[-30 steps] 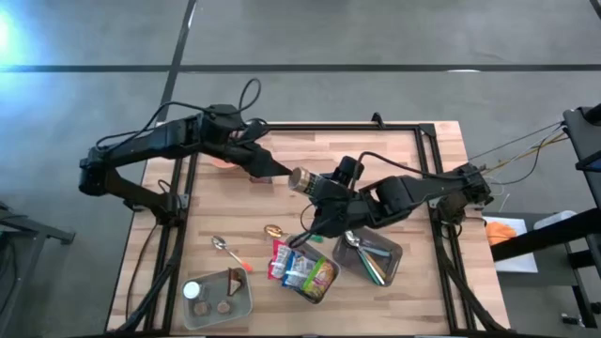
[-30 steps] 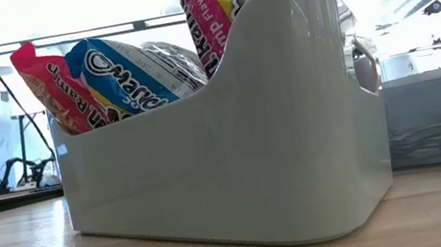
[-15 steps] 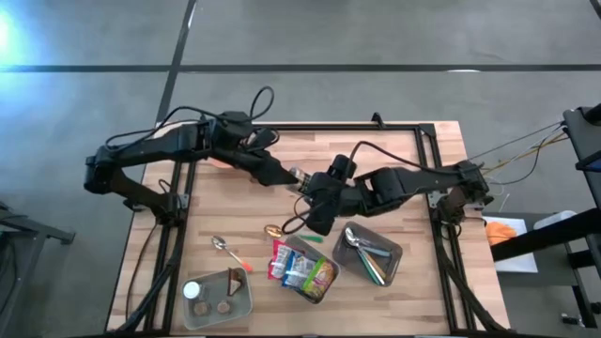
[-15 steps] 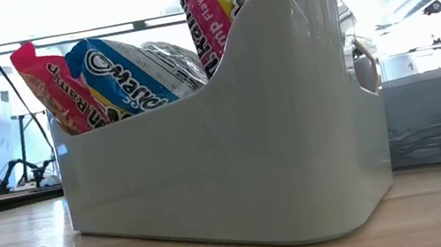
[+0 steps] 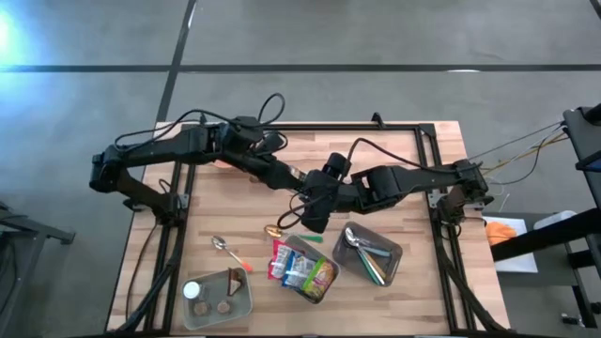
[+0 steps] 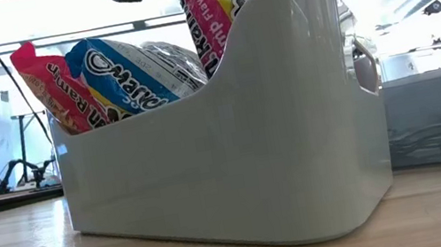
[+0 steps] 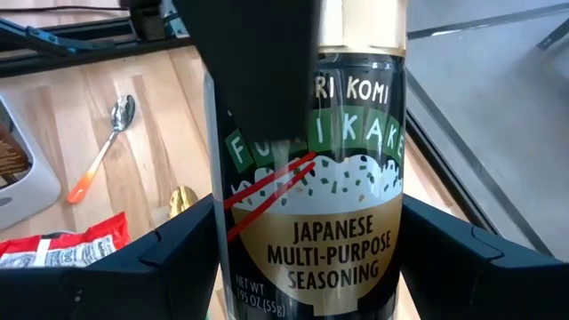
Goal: Pick & Place Food Item
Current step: Put the gold seasoning bottle into the left gray bin
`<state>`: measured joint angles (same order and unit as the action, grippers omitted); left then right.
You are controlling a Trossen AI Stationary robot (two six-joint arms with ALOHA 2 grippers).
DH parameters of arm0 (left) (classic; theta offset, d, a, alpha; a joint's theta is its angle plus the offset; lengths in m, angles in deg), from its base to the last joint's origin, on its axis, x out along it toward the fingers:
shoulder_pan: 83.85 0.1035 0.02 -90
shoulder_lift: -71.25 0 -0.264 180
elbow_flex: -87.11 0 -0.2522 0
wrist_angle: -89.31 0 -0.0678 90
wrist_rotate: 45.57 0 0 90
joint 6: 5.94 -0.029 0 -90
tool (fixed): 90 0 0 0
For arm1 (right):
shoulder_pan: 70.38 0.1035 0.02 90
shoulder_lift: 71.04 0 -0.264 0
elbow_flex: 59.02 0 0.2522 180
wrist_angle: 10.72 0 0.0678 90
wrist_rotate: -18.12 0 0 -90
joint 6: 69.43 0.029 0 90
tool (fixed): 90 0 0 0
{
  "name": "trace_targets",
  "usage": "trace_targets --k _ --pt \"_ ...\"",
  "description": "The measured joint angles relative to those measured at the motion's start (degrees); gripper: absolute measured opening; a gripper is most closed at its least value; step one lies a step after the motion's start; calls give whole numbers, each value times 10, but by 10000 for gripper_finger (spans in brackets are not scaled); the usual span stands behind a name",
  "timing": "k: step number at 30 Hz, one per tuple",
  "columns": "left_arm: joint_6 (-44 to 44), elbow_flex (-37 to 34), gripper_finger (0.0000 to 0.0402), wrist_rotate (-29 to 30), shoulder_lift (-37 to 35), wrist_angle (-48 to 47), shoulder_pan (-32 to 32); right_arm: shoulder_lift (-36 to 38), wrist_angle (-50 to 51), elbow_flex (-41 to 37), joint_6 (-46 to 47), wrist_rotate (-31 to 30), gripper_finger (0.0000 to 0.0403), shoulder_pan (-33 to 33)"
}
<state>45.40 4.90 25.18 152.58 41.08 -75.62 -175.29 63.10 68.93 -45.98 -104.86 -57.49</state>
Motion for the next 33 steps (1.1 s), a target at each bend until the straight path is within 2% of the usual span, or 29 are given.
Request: trace_targets --k 8,17,23,27,28,31,33 --pt "-8 0 376 -10 8 5 0 0 -7 -1 -9 1 274 1" --pt "-9 0 270 -14 8 3 0 0 -5 -1 -12 1 274 1" --pt "-5 0 270 -17 8 4 0 0 -5 -1 -13 1 274 1" --pt "0 0 270 -24 6 -2 0 0 -7 -1 -14 23 274 1" --pt "1 0 270 -26 6 -3 0 0 -7 -1 -14 27 285 1" --pt "-2 0 270 -38 4 -11 0 0 -10 -1 -13 35 362 1" --pt "-4 0 270 -52 3 -20 1 0 -9 -1 -6 36 380 1"
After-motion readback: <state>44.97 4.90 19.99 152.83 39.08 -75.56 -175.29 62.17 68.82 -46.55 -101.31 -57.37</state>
